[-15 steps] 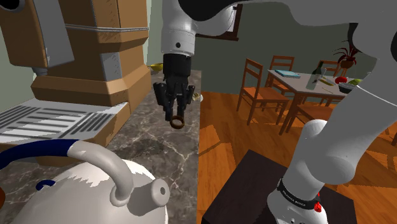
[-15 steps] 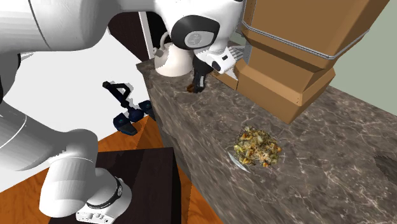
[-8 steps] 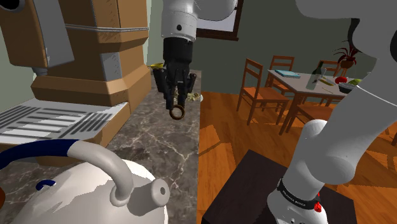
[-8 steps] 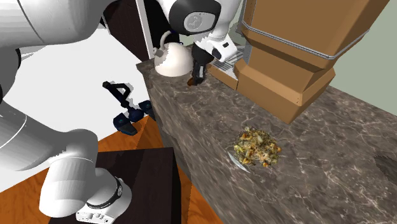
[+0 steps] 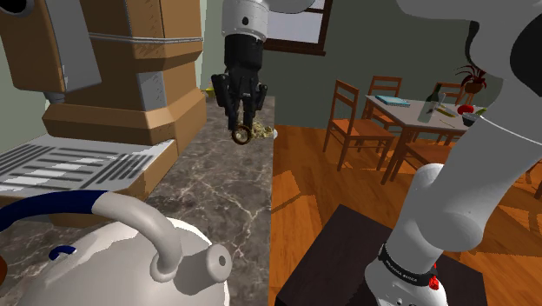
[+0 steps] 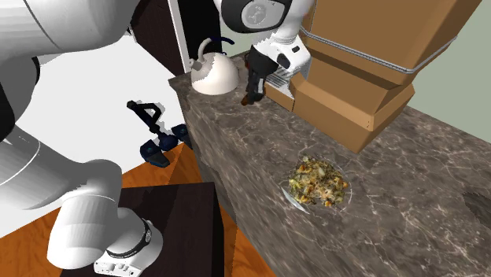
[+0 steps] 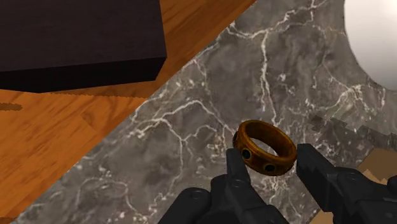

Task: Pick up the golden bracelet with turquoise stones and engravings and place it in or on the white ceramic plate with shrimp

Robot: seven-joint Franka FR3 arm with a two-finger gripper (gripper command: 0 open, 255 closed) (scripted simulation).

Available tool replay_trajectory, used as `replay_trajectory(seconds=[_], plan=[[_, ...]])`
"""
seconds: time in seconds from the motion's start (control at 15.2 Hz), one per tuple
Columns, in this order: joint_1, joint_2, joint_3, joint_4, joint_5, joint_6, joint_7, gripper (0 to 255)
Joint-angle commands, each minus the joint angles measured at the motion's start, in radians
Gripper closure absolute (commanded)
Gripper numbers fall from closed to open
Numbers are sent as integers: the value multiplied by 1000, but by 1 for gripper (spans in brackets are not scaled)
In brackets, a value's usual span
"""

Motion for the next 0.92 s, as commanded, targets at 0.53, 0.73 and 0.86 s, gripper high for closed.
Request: replay_trajectory(seconds=[0.53,0.73,0.86], plan=[[-70,120,-89,140,-50,-68,-140,0],[-44,-12,-48,-70,-106,81,-117,0],[-30,-89,-17,-197,-140,175,-95,0]])
